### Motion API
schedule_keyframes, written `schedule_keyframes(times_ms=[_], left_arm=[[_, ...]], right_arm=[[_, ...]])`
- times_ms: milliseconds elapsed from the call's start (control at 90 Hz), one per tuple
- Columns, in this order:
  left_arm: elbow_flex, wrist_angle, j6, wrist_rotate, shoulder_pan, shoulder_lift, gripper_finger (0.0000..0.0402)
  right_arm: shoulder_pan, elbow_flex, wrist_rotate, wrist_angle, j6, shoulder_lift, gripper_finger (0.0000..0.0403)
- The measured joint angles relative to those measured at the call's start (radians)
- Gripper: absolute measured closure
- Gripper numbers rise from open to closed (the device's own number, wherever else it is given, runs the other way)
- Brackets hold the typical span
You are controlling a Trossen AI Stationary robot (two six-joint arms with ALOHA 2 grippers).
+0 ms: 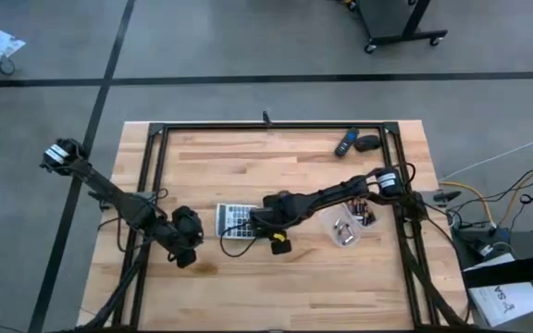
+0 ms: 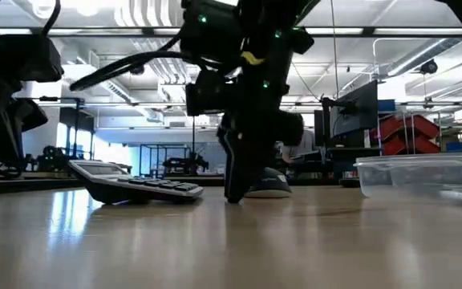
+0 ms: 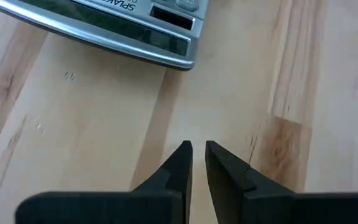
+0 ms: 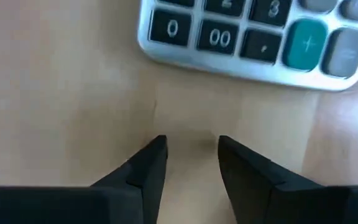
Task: Insert battery
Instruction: Insert the brown battery into the calculator battery compartment
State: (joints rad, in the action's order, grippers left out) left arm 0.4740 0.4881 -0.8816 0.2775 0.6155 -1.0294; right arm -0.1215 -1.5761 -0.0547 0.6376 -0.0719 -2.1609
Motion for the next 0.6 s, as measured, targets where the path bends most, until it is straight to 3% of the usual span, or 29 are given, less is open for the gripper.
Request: schedule_keyframes(times_ms=[367, 600], left_arm=[[0.000, -0.018, 0.041, 0.002, 0.000, 0.009, 0.0374], [0.001, -0.006, 0.109, 0.003, -0.002, 0.076, 0.0374]], right_arm=[[-0.005, 0.062, 0.000, -0.307, 0.021, -0.004, 0.0330], [0.001, 0.072, 0.002, -0.507, 0.019, -0.036, 0.0370]])
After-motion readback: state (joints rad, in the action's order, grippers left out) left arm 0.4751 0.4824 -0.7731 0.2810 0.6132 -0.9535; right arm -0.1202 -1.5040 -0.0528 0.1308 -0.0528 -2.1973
